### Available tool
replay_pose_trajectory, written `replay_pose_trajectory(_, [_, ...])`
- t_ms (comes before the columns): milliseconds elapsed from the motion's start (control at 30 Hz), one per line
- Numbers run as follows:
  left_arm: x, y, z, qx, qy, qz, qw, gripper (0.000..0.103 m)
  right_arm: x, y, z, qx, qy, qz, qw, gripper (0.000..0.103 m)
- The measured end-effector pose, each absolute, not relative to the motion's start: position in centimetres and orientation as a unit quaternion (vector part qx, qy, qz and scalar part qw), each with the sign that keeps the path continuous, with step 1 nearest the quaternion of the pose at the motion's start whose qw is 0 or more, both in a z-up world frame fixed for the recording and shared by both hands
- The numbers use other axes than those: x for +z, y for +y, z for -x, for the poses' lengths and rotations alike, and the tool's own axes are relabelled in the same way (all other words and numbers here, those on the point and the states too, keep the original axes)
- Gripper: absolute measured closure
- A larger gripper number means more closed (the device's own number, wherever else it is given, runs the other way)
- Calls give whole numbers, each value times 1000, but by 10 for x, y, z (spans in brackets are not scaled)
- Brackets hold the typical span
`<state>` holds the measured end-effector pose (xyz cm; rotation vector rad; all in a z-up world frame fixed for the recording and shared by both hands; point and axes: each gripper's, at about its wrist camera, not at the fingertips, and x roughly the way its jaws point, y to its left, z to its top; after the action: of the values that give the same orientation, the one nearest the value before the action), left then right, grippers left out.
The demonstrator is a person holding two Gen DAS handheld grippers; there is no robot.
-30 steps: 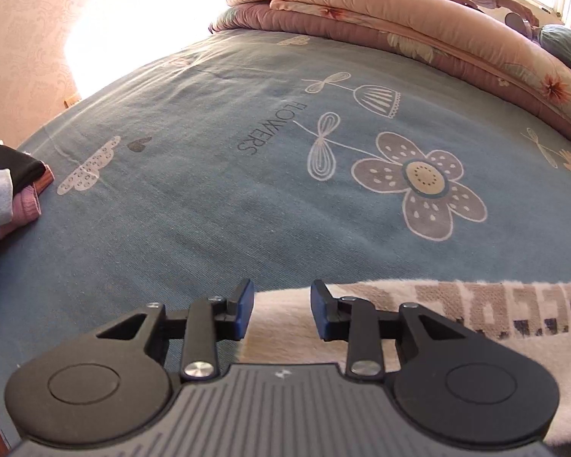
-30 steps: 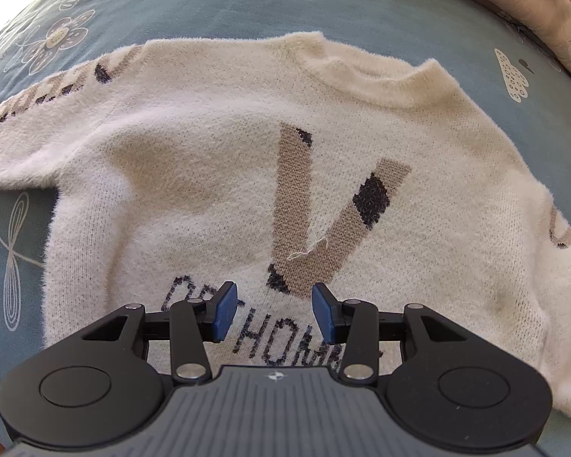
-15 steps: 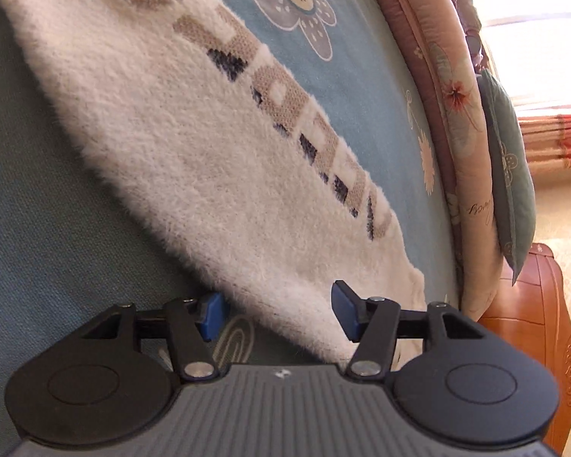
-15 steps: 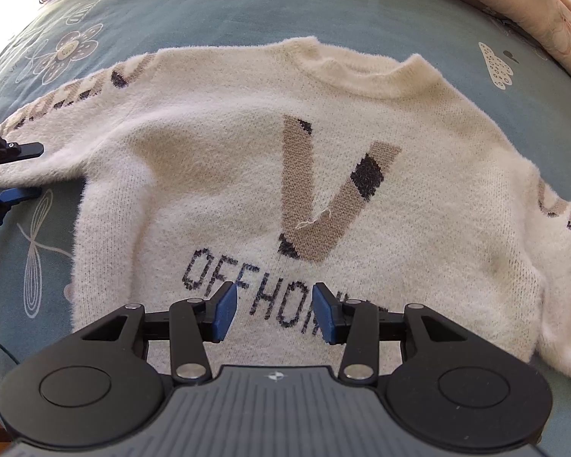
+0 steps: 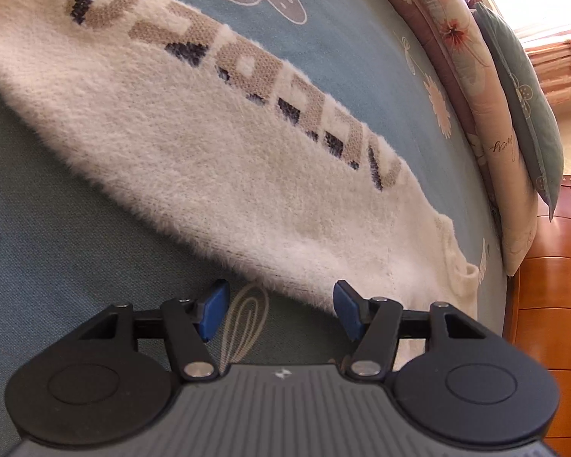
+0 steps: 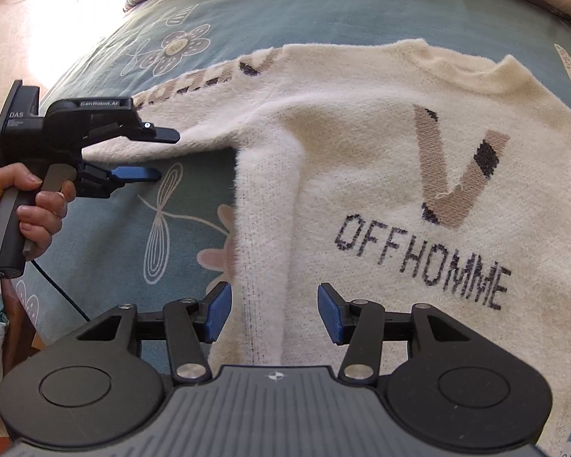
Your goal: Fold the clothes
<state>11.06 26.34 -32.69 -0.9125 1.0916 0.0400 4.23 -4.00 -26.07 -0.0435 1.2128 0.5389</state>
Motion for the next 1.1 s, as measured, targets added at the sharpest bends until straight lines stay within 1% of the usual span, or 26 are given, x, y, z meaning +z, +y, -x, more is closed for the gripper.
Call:
replay_pose_trajectory(33, [-326, 259, -114, 13, 503, 409, 761, 42, -264, -33, -40, 250, 567, 34, 784, 50])
replay_pose_trajectory(100, [-325, 253, -117, 0, 508, 395, 766, 40, -266, -22, -36, 266, 569, 38, 777, 60])
replay_pose_trajectory(133, [-326, 251, -118, -10, 512, 394, 764, 38, -266, -17, -34, 276, 569, 37, 774, 62])
replay_pose_trajectory(233, [-328, 253, -123, -28, 517, 403, 755, 36, -263, 3, -31, 318, 568, 19, 759, 62])
replay_pose_trajectory(300, [-326, 257, -126, -31, 513, 404, 757, 36, -262, 23, -30, 347, 563, 20, 750, 59])
replay_pose_trajectory(333, [-323, 260, -126, -28, 509, 399, 762, 36, -264, 35, -30, 359, 563, 27, 744, 54])
replay_pose_trajectory(367, [-321, 263, -127, -23, 508, 395, 765, 36, -268, 47, -30, 370, 562, 33, 739, 52])
replay_pose_trajectory(400, [-320, 265, -127, -22, 508, 395, 765, 36, -273, 56, -30, 379, 563, 35, 734, 51])
replay_pose_trajectory(533, [-318, 265, -122, -28, 519, 378, 766, 36, -305, 82, -38, 396, 616, 12, 681, 51])
replay_pose_trajectory(600, [-317, 261, -118, -43, 525, 369, 766, 36, -303, 80, -36, 398, 613, 5, 683, 51])
replay_pose_trajectory(700, [-322, 256, -110, -67, 523, 389, 755, 36, -293, 64, -29, 394, 604, -8, 693, 51])
replay_pose_trajectory(1000, [-353, 242, -116, -67, 472, 501, 722, 34, -285, -10, -18, 306, 619, -21, 723, 51])
replay_pose_trajectory(1067, [-360, 241, -121, -57, 458, 520, 718, 39, -284, -21, -18, 286, 620, -32, 730, 51])
replay_pose_trajectory(1100, [-358, 239, -123, -51, 454, 514, 726, 56, -284, -24, -18, 279, 619, -36, 734, 51])
